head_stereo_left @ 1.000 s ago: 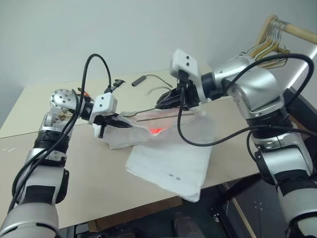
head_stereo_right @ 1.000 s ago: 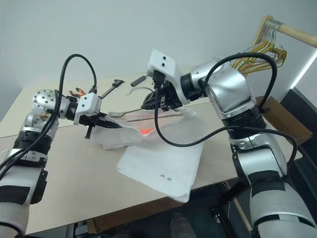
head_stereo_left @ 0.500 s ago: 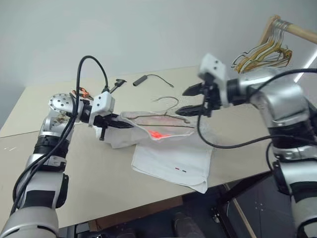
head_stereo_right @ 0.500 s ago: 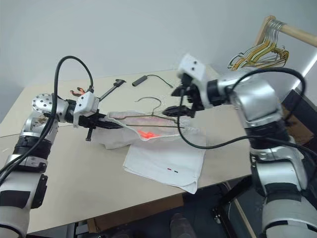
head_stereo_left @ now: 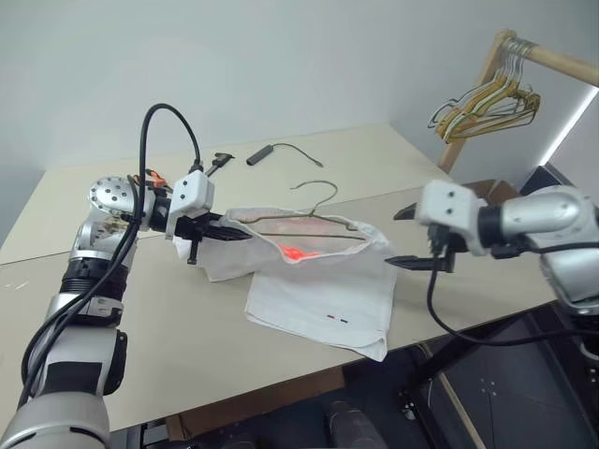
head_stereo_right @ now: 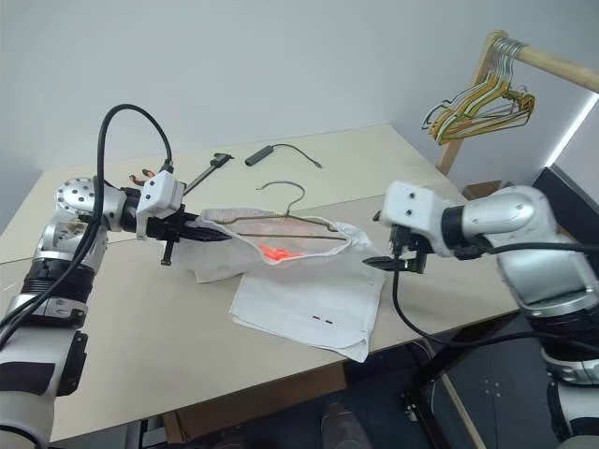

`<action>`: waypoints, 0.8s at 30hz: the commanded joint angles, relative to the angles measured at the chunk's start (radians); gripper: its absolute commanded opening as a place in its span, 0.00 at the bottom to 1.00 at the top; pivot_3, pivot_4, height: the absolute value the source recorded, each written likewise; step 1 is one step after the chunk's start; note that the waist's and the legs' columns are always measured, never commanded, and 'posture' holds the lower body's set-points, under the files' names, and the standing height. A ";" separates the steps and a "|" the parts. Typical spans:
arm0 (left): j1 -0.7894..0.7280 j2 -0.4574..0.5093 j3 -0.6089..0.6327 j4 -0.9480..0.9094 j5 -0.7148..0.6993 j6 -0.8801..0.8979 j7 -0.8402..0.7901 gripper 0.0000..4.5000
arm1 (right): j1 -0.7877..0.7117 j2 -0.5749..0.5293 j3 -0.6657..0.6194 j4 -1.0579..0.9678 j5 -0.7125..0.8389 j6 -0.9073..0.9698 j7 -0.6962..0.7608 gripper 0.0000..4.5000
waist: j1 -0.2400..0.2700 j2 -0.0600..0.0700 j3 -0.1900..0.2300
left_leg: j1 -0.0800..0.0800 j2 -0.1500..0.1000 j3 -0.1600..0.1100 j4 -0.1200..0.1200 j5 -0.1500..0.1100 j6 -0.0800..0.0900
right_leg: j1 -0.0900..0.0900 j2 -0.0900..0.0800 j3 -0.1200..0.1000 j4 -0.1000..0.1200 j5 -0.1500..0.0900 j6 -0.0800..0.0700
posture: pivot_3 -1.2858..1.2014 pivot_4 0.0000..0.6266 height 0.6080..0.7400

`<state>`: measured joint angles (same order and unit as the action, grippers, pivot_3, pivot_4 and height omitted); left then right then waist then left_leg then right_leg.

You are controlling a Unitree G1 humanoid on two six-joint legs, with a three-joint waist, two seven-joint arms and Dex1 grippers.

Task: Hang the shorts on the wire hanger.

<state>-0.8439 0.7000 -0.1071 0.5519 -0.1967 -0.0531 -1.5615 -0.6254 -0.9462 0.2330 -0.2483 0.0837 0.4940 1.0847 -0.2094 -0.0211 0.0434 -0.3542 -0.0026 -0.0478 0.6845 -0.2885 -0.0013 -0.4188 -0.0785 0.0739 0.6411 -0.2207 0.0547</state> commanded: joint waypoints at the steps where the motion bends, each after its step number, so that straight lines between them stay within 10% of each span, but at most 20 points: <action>1: -0.003 0.015 0.031 -0.041 -0.024 0.008 0.007 0.00 | -0.043 0.050 0.051 0.051 -0.114 -0.080 -0.077 0.99 | 0.002 0.000 0.000 | 0.000 0.000 0.000 0.000 0.000 0.000 | 0.000 0.000 0.000 0.000 0.000 0.000 | 0.46 0.00 1.00; 9: -0.001 0.018 0.031 -0.045 -0.022 0.011 0.001 0.00 | -0.118 0.205 0.126 0.211 -0.182 -0.152 -0.098 0.96 | 0.002 0.000 0.000 | -0.001 0.000 -0.002 0.000 0.000 0.000 | -0.001 -0.001 0.000 0.000 0.001 -0.001 | 0.46 0.00 1.00; 22: 0.021 0.025 0.031 -0.059 -0.018 -0.004 0.002 0.00 | -0.177 0.251 0.115 0.305 -0.139 -0.202 0.060 0.03 | 0.001 0.000 0.000 | 0.000 0.000 -0.004 0.000 0.000 0.000 | 0.000 -0.001 -0.001 0.000 0.001 -0.001 | 0.47 0.00 1.00; 24: 0.023 0.022 0.034 -0.059 -0.021 -0.013 0.005 0.00 | -0.177 0.248 0.119 0.310 -0.141 -0.207 0.078 0.01 | 0.002 0.000 0.000 | 0.000 0.000 -0.004 0.000 0.000 0.000 | 0.000 -0.001 0.000 0.000 0.001 -0.001 | 0.47 0.00 1.00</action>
<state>-0.8161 0.7108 -0.1009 0.5238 -0.1973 -0.0493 -1.5617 -0.7754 -0.6940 0.3778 0.0726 -0.0726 0.3081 1.1485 -0.2074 -0.0211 0.0434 -0.3546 -0.0030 -0.0517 0.6846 -0.2884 -0.0014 -0.4191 -0.0791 0.0733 0.6413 -0.2202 0.0538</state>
